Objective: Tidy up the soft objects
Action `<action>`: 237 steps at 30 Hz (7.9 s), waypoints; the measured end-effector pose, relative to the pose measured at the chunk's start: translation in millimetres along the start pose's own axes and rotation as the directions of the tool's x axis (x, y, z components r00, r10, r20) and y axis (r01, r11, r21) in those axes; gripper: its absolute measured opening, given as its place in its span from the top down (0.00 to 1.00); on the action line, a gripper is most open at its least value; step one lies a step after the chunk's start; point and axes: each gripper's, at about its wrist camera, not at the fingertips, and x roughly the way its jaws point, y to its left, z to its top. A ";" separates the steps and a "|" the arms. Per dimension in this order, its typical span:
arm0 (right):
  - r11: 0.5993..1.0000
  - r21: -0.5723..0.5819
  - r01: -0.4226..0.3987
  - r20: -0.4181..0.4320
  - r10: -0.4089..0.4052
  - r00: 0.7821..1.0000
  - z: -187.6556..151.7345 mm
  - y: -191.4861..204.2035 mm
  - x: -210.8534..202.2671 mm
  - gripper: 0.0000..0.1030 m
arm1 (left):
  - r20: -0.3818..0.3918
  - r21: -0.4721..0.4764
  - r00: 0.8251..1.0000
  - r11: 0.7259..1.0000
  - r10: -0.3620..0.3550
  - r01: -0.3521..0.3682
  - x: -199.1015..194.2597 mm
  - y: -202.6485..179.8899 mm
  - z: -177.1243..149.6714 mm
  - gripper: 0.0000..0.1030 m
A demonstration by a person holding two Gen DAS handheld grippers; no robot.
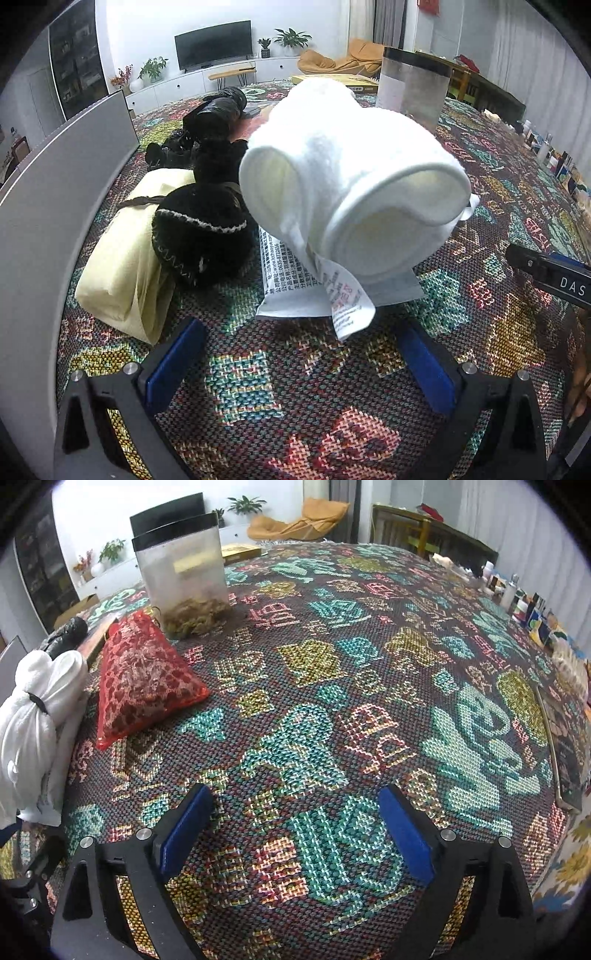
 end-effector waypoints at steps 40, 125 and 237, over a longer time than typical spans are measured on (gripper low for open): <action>1.000 0.015 0.009 0.009 -0.009 1.000 1.6 1.4 2.5 0.08 | -0.001 -0.004 1.000 1.000 -0.001 0.001 -2.1 1.9 3.1 0.00; 0.953 0.213 -0.215 0.148 0.186 0.971 23.0 -55.5 10.4 0.68 | 0.052 0.090 0.998 0.995 0.044 -0.049 -56.6 -23.3 95.4 0.01; 0.994 0.086 0.060 0.051 -0.064 0.997 74.0 3.9 60.6 0.05 | -0.005 -0.111 0.996 0.990 0.091 -0.091 67.3 -35.3 94.3 0.00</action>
